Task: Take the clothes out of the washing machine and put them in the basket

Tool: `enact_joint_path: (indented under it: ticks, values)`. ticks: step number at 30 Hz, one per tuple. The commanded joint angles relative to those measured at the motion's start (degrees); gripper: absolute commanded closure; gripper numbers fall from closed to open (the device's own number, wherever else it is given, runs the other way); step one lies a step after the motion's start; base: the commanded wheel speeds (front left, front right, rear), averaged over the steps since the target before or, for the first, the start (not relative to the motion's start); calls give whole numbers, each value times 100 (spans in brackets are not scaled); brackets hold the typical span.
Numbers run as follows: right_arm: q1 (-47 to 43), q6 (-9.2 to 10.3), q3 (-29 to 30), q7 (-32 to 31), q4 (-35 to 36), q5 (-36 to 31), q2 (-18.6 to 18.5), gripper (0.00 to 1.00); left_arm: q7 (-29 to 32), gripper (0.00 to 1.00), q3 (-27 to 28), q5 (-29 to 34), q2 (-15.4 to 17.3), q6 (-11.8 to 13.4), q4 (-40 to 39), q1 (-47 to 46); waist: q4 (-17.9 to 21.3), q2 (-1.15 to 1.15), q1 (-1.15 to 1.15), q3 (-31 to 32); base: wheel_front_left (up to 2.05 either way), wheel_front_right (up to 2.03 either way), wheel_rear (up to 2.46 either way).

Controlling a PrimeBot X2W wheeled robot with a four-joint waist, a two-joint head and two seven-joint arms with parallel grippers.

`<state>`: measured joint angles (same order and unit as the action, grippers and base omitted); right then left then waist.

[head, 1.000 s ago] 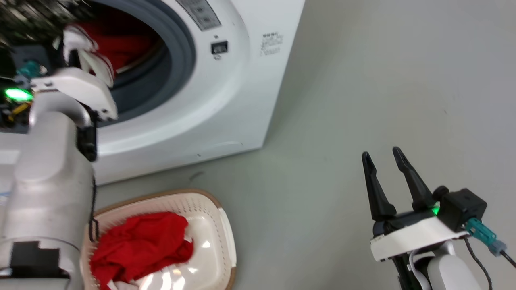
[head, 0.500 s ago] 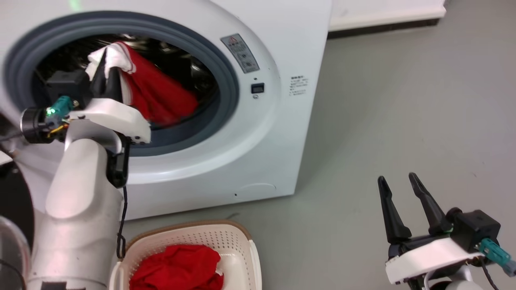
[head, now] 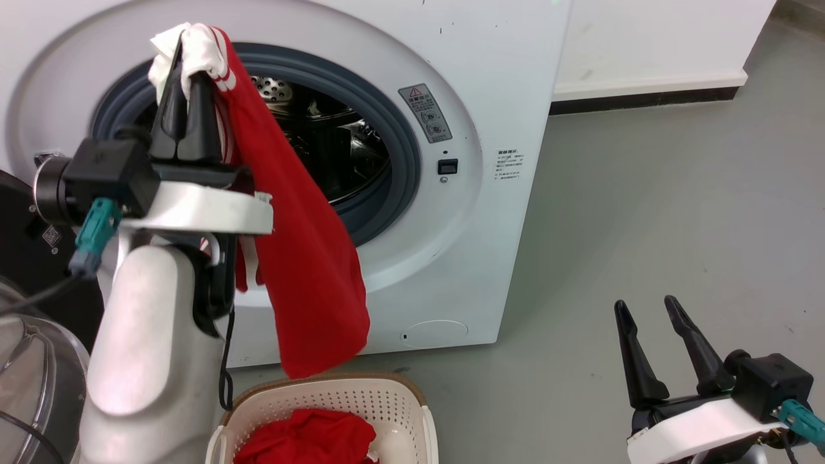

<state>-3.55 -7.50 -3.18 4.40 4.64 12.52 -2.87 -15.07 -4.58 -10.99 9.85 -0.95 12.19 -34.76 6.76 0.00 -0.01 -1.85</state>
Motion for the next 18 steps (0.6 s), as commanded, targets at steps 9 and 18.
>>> enact_joint_path:
  ticks: [9, 18]
  values:
    - [-173, 2, 58, -69, 141, -8, 0, 0, 271, 100, -80, 69, -128, 359, -1824, 1499, -125, 0, 1, 20, 0, 0, 0]
    - [-148, 2, 31, -118, 215, -23, 0, 0, 721, 100, -166, -111, -352, 758, -2308, 3207, -293, 0, 1, -128, 0, 0, 0]
